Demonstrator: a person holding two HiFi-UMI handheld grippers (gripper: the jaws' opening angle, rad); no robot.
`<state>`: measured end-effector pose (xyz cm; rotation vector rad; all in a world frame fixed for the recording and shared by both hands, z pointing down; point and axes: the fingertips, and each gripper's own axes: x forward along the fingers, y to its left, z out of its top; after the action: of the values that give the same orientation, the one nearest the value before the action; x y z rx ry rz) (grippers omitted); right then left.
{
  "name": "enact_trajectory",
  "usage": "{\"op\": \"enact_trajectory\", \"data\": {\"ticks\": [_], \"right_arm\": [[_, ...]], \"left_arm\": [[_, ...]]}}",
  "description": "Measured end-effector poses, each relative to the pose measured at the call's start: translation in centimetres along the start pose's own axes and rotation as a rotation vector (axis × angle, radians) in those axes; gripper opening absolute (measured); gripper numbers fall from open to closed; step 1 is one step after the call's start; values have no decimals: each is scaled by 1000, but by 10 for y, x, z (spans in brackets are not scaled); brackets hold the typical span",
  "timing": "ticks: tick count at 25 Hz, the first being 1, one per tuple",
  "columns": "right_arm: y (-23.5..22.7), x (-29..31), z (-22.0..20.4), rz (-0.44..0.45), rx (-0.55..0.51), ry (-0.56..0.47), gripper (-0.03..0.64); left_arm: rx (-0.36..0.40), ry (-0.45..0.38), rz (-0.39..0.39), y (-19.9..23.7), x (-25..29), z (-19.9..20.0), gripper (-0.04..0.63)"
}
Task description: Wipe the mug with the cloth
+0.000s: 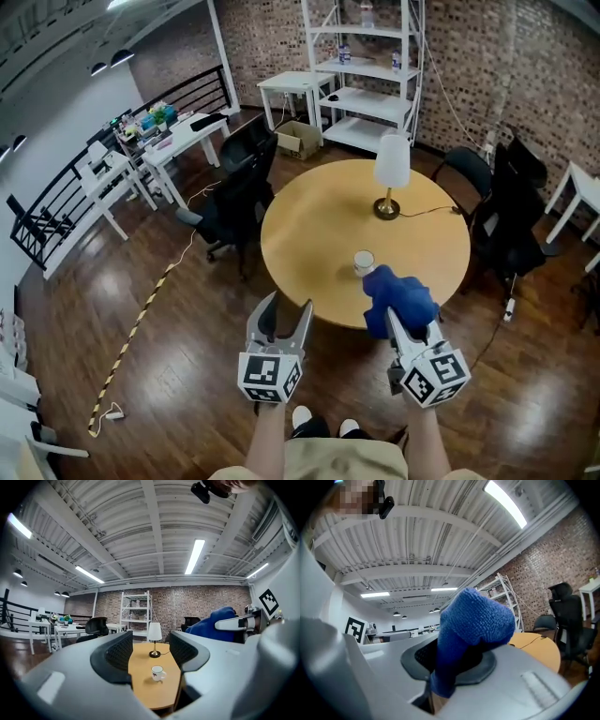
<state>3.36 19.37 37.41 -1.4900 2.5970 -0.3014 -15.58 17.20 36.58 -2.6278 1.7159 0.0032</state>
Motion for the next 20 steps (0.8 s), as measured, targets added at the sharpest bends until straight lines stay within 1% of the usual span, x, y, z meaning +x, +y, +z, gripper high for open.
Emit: {"op": "enact_trajectory", "data": {"ticks": [5,10,14,17,20], "right_arm": [[-36,26,-4,-78,-13,13,74],[-61,67,-7,-154,-77,31,74],[-83,93,-5,-230,-60,16,74],[-97,103,-16,-269,-59,40,74],[-121,111,-32,-295,-37,81,74]], "left_arm": [[-16,16,-74,2,51,-14,227],[-43,29,-178,20,115,-23,227],[-42,44,-270,27,159,-27,227],[-48,83,-316,27,185,-42,227],[-62,143,-340,25,209,-64,227]]}}
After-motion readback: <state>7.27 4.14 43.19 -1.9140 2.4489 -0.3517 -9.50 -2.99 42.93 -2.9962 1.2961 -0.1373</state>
